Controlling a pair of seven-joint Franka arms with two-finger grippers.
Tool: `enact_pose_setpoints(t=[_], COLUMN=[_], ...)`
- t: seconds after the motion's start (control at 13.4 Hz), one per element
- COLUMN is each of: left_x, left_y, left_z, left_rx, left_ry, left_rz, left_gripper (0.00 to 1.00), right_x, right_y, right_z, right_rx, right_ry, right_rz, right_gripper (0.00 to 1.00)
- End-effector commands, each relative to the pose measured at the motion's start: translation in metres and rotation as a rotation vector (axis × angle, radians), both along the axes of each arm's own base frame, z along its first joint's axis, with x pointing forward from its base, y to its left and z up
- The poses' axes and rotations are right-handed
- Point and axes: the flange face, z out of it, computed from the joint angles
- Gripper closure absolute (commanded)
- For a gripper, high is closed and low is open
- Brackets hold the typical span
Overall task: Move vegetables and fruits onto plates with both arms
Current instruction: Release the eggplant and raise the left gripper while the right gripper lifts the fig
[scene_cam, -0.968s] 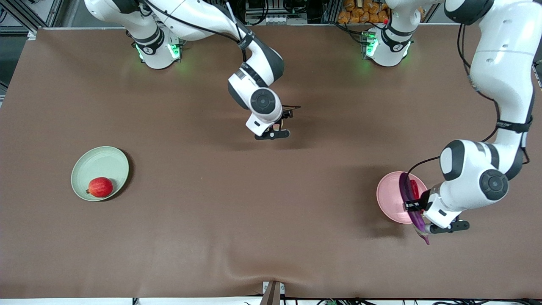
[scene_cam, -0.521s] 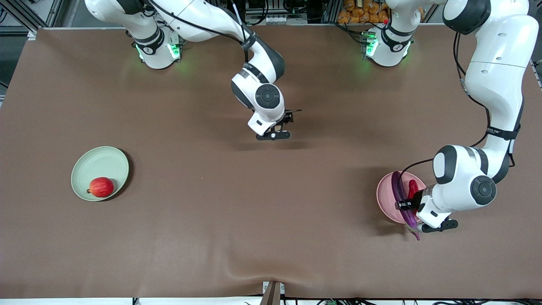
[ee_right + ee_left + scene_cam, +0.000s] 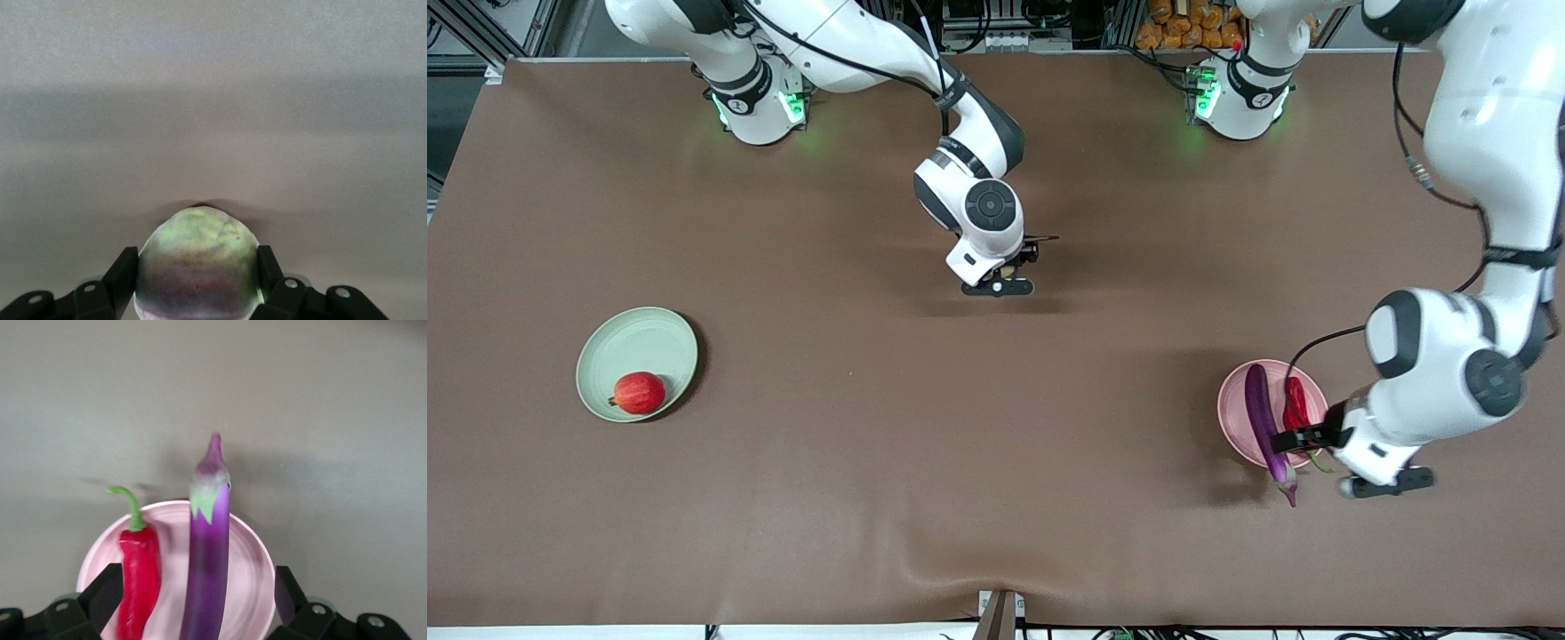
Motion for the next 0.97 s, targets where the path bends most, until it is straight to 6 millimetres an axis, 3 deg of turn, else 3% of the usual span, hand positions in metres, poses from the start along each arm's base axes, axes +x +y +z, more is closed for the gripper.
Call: enact_pose_setpoints(t=[0.0,0.15,0.3,0.45,0.67,0.74,0.89], left_x=[-0.019,-0.036,-0.068,-0.1,-0.137,-0.148,-0.161], left_y=[0.008,0.014,0.009,0.002,-0.011,-0.025,-0.023], left_z=[0.086,0.147,0.216,0.265,0.302,0.312,0.32], left_rx=[0.05,0.087,0.106,0.13,0.132,0.115,0.122], left_ry=[-0.041,-0.07,-0.069,-0.064,-0.016,-0.021,0.016], left_rz=[-0.007,-0.058,-0.054,-0.054,-0.068,-0.068,-0.066], left_gripper=[0.0,0.0,0.0,0.0,0.0,0.0,0.0], right_x=[0.03,0.08,0.131,0.171,0.221,0.234,0.248], right_y=[-0.033,-0.087,-0.161,-0.236,-0.362,-0.409,-0.503], right_z=[0.023,0.062,0.097,0.119,0.132,0.135,0.14], right_rx=[-0.024,-0.024,-0.003,-0.013,-0.082,-0.075,-0.055], right_ry=[-0.019,-0.021,-0.022,-0.055,-0.112,-0.12,-0.134], right_rz=[-0.067,-0.115,-0.113,-0.116,-0.07,-0.064,-0.024], right_gripper=[0.8,0.8,0.8,0.8,0.8,0.8,0.8])
